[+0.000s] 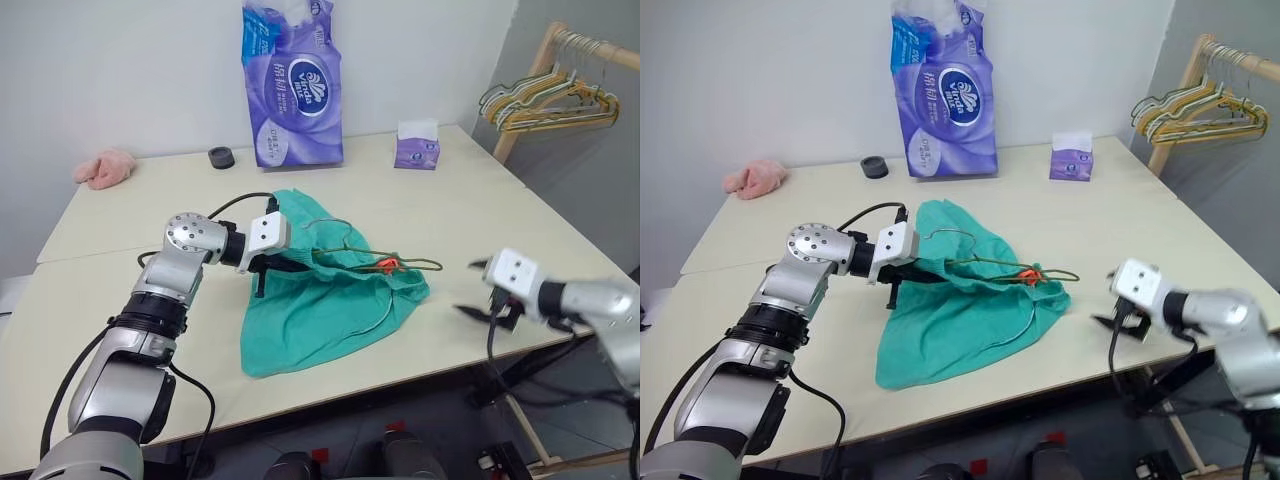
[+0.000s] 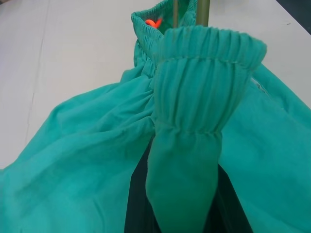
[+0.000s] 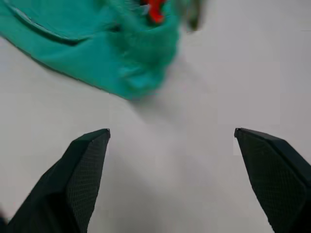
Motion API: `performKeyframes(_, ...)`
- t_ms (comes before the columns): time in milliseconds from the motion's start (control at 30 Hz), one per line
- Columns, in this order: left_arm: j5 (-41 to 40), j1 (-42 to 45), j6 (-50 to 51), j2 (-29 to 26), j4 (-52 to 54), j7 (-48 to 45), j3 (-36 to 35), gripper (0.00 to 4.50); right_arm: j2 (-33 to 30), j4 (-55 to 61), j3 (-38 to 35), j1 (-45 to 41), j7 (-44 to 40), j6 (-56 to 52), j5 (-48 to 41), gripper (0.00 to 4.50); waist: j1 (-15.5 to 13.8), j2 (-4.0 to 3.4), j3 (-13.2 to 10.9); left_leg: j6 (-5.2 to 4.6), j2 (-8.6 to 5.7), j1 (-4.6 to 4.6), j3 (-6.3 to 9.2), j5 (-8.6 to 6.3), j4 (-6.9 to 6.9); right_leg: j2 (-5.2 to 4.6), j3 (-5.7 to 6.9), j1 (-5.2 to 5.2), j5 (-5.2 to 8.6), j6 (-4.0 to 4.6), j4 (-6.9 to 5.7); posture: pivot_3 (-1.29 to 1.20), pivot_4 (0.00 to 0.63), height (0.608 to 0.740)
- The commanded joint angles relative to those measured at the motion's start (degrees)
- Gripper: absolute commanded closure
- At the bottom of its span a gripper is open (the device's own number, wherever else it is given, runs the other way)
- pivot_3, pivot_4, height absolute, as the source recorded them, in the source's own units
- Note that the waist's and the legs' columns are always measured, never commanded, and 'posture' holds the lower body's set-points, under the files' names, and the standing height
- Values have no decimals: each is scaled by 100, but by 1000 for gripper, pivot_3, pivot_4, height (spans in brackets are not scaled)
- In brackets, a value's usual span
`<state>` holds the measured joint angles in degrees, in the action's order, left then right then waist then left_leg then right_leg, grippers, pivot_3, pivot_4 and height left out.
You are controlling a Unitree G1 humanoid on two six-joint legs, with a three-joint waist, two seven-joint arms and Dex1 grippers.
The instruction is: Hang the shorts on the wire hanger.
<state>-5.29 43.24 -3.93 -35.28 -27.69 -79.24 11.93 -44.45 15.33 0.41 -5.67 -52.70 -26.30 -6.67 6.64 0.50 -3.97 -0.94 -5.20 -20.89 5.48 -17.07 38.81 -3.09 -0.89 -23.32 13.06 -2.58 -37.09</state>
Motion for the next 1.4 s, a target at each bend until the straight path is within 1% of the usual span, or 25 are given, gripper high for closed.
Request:
performKeyframes(33,-69,78,-5,-125,123,66,-188,4500,539,357,-111,-138,557,-382,-304,116,7,2,3,0,0,2,-2,0,1,0,-2,0,0,0,-1,-225,38,740)
performKeyframes(100,-68,92,18,-163,132,82,-209,4500,930,247,-44,-247,825,-553,-362,116,0,2,4,0,0,3,4,0,1,1,4,2,-1,-1,-1,-222,37,740)
performKeyframes(200,-74,119,41,-183,141,107,-220,4500,1227,116,-49,-423,976,-777,-487,116,-5,2,3,1,-4,3,4,1,1,0,2,1,-1,-1,0,-216,36,740)
performKeyframes(400,-101,113,168,-217,281,169,-257,4500,1641,-529,102,-896,1184,-955,-550,116,-10,2,4,1,-5,3,8,1,1,0,6,1,-1,0,-1,-200,34,740)
performKeyframes(433,-104,103,180,-224,303,174,-260,4500,1671,-597,108,-949,1226,-954,-536,284,-9,2,4,2,-5,3,8,1,1,0,6,1,-1,0,-1,-198,33,740)
performKeyframes(500,-107,87,200,-234,333,183,-262,4500,1668,-669,154,-1004,1252,-933,-502,711,-8,1,3,3,-5,3,7,2,1,0,4,-1,-1,0,-1,-195,34,740)
performKeyframes(533,-110,74,215,-242,355,189,-266,4500,1664,-708,194,-1031,1268,-922,-470,1080,-7,1,3,3,-5,2,7,2,1,0,4,-2,-1,0,-2,-193,33,740)
performKeyframes(567,-113,59,234,-253,380,192,-271,4500,1660,-737,224,-1053,1288,-892,-438,1338,-7,1,4,3,-5,2,8,1,0,0,5,-2,-1,0,-2,-191,33,740)
performKeyframes(767,-109,-16,296,-344,463,147,-266,4500,1645,-747,226,-1099,1442,-830,-392,3458,-6,1,4,2,-5,2,7,1,0,0,4,-2,-1,0,-2,-191,33,740)
performKeyframes(833,-23,-69,225,-463,413,60,-200,4500,1632,-737,135,-1081,1520,-804,-400,4187,-5,0,4,2,-5,2,8,1,0,1,5,-2,-1,0,-3,-197,34,740)
performKeyframes(867,30,-90,165,-525,369,15,-158,4500,1612,-729,109,-1068,1531,-790,-399,4467,-4,0,4,2,-5,2,7,1,0,1,4,-3,-1,0,-3,-197,34,740)
performKeyframes(1067,215,-143,-33,-695,188,-159,1,4500,1545,-596,42,-974,1532,-787,-449,4467,-7,0,4,1,-5,2,7,1,0,1,4,-3,-1,0,-2,-208,41,740)
performKeyframes(1400,692,-53,-484,-797,-298,-36,145,4500,1327,-311,-106,-756,1537,-941,-569,4467,9,0,4,0,-5,2,7,0,-1,1,4,-3,-1,0,-2,-226,40,740)
